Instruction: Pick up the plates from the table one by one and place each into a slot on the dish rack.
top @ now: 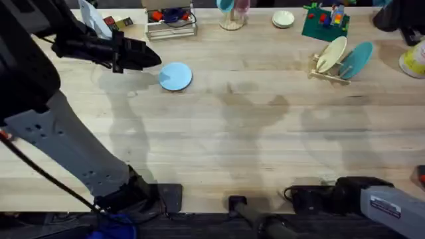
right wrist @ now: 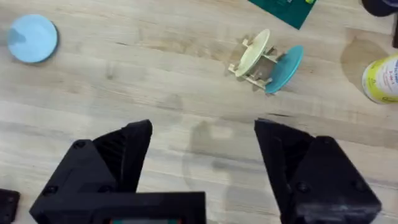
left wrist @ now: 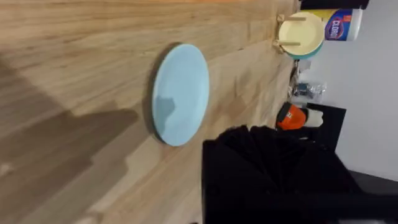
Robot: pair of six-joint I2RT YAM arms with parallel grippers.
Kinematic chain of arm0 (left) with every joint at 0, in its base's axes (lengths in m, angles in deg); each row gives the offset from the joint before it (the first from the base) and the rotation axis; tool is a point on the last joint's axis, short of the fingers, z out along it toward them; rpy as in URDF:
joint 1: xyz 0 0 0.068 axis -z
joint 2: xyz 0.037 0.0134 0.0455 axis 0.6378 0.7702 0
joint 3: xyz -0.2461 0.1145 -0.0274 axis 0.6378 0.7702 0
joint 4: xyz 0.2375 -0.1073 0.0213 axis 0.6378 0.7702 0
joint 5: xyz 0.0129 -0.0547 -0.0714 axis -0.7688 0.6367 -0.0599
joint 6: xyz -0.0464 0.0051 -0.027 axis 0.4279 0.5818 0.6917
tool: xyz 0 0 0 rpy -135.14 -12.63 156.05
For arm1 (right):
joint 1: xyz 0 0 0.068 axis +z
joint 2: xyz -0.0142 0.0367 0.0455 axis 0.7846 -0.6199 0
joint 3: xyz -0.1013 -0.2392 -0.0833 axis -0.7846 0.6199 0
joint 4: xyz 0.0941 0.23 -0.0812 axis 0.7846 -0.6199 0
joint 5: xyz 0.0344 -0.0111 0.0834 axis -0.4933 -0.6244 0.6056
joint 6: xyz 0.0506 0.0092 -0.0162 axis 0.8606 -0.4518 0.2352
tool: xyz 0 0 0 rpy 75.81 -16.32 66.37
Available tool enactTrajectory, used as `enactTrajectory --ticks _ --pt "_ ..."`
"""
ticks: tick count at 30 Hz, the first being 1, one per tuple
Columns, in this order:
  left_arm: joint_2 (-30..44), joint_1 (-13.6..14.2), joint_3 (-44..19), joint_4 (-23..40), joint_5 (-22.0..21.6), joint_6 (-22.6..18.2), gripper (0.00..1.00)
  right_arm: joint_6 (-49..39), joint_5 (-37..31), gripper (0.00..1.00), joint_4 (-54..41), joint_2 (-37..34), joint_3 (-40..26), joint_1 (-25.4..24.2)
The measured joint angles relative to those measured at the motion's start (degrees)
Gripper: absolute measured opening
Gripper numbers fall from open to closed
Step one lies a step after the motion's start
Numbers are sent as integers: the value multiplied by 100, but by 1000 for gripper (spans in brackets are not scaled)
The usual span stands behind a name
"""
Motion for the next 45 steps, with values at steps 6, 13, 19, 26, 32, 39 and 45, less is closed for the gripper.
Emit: enactTrajectory --ticks 6,13,19,26,32,39,45 --pt "330 240 0 -439 -19 57 41 0 0 995 0 0 0 0" --pt "393 627 4 -1195 -87 600 41 0 0 995 0 0 0 0" --pt "794 591 4 -1203 -65 791 41 0 0 993 0 0 0 0" --pt "1156 586 -15 -1168 219 755 40 2 0 995 0 0 0 0" --pt "1176 586 -35 -1176 238 736 40 2 0 994 0 0 0 0" --pt "1187 582 -47 -1057 249 635 40 2 0 994 0 0 0 0" --pt "1169 552 -68 -749 216 374 39 2 0 994 0 -1 0 0"
